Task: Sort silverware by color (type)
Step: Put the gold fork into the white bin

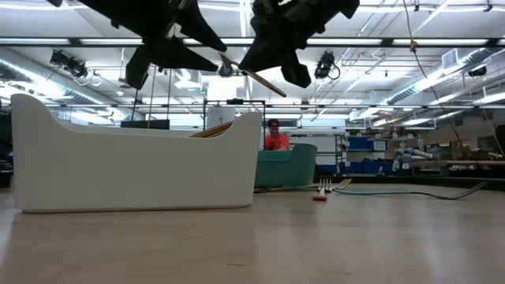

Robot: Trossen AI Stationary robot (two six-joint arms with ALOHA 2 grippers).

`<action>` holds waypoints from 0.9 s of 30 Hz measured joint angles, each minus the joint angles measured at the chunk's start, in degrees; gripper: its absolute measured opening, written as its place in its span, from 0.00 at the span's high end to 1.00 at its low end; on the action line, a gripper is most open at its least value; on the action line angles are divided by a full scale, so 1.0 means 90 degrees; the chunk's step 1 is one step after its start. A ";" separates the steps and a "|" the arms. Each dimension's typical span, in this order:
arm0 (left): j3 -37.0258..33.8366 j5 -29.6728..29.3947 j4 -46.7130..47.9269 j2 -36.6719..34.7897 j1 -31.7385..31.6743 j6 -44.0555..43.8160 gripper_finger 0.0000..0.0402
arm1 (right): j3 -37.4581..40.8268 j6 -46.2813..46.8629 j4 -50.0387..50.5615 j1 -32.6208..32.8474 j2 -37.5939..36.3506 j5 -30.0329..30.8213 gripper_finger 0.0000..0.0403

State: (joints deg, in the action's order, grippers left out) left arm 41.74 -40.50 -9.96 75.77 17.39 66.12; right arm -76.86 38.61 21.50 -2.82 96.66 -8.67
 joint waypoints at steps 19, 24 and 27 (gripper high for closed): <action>0.0002 0.1223 -0.0718 0.0000 -0.0770 0.1735 0.56 | 0.0000 0.0005 -0.0284 0.0102 0.0000 -0.0109 0.93; 0.0002 0.1225 -0.0622 0.0000 -0.0853 0.1957 0.58 | 0.0000 0.0024 -0.0401 0.0106 0.0000 -0.0285 0.93; 0.0002 0.1225 -0.0623 0.0000 -0.0855 0.2183 0.62 | 0.0002 0.0025 -0.0446 0.0108 0.0000 -0.0304 0.93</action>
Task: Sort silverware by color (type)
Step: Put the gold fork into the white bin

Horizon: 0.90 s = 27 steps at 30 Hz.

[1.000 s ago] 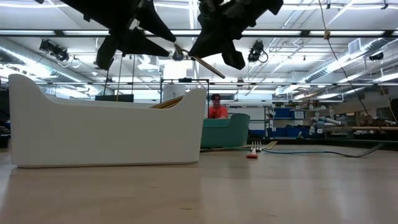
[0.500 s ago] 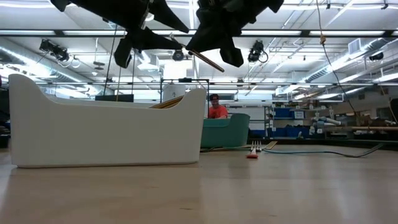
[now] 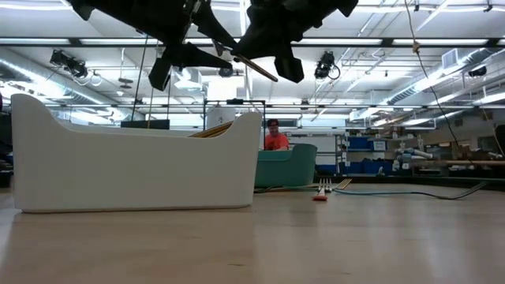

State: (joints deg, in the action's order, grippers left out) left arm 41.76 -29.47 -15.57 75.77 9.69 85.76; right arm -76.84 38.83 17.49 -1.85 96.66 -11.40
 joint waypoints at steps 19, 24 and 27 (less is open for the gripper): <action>0.0005 -0.0083 0.0329 0.0000 0.0024 -0.0575 0.95 | 0.0007 -0.0127 -0.0077 -0.0002 0.0010 0.0146 0.92; 0.0007 -0.0264 0.0412 0.0000 0.0096 -0.0997 0.95 | 0.0007 -0.0441 -0.0113 -0.0006 -0.0026 0.0175 0.84; 0.0005 -0.0325 0.0692 0.0012 0.0161 -0.1352 0.95 | 0.0003 -0.0788 -0.0062 -0.0015 -0.0252 0.0392 0.76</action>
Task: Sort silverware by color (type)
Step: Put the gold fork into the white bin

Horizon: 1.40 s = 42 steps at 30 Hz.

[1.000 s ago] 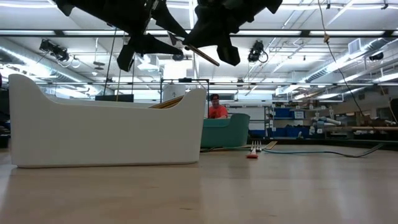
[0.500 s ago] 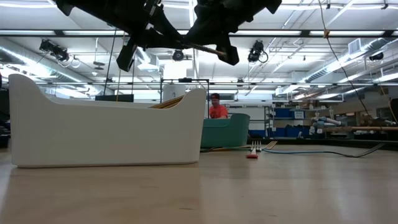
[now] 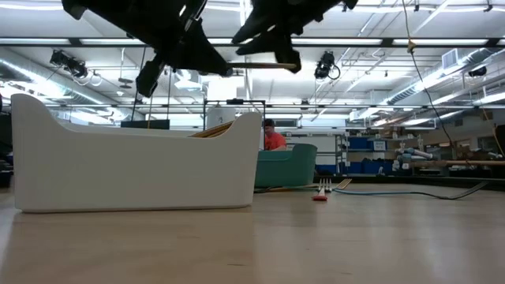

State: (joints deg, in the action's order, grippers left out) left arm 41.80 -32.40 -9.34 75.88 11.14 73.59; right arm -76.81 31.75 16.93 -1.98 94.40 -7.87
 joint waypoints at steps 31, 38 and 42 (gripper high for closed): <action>0.1360 0.0736 0.4305 -0.0027 0.0592 -0.7869 0.95 | -0.0214 -0.0846 0.1808 0.1832 -0.0390 0.4348 0.64; 0.1360 0.0735 0.4053 -0.0029 0.1069 -0.8634 0.94 | -0.0213 -0.0073 0.2443 0.2303 -0.0465 0.4346 0.64; 0.1355 0.0733 0.3789 -0.0029 0.1299 -0.8916 0.95 | -0.0209 0.0246 0.2802 0.2746 -0.0462 0.4875 0.64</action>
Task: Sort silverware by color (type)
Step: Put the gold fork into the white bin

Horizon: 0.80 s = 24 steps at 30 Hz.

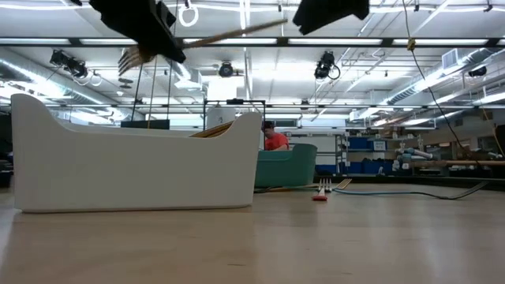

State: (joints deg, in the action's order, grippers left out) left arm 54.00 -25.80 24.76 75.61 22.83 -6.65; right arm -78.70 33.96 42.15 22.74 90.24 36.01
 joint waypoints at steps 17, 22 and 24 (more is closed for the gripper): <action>-0.0007 -0.1477 -0.0970 0.0548 0.1462 -0.1996 0.94 | 0.0695 0.0874 -0.0476 0.1457 0.0010 0.1241 0.64; -0.0007 -0.1742 -0.1016 0.0952 0.1634 -0.2240 0.94 | 0.1040 0.0713 -0.1206 0.1635 0.0010 0.1229 0.64; -0.0007 -0.1814 -0.0965 0.1103 0.1632 -0.2384 0.94 | 0.1215 0.0621 -0.1648 0.1694 0.0010 0.1215 0.64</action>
State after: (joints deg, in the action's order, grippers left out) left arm 53.93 -42.13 16.08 85.54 37.52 -28.11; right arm -67.76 39.55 27.31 37.99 90.32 46.94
